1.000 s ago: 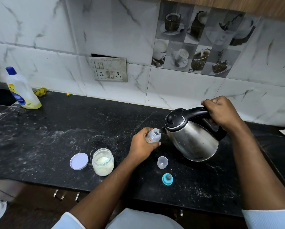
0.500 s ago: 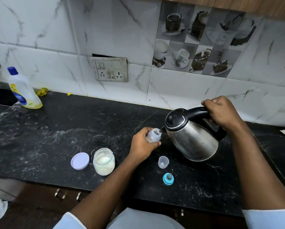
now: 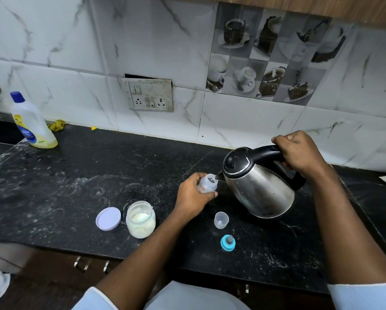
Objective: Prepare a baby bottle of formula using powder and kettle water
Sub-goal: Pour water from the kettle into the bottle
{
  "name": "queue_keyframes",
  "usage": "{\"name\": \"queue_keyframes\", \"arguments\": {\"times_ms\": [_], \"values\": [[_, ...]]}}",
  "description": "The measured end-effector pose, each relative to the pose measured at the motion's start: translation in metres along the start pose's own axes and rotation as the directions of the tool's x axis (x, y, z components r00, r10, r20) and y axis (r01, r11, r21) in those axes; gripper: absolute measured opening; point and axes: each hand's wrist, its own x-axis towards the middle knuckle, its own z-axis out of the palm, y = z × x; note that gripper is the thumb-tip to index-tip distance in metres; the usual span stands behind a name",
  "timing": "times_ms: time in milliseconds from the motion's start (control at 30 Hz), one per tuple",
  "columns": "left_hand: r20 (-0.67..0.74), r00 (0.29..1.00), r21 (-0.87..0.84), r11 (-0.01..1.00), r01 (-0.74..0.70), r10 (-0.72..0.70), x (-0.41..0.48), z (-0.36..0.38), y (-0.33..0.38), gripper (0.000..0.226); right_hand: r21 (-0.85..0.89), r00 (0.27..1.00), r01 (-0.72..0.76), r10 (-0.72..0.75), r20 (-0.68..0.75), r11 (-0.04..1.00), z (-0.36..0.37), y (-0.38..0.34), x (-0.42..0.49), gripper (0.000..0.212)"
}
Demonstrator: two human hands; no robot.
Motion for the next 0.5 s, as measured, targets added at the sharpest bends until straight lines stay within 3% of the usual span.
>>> {"name": "queue_keyframes", "arguments": {"times_ms": [500], "values": [[-0.002, 1.0, -0.012, 1.0, -0.003, 0.003, 0.0014, -0.0014, 0.0024, 0.053, 0.021, 1.0, 0.007, -0.007, -0.001, 1.0, 0.0015, -0.0011, -0.0005, 0.051]]}}
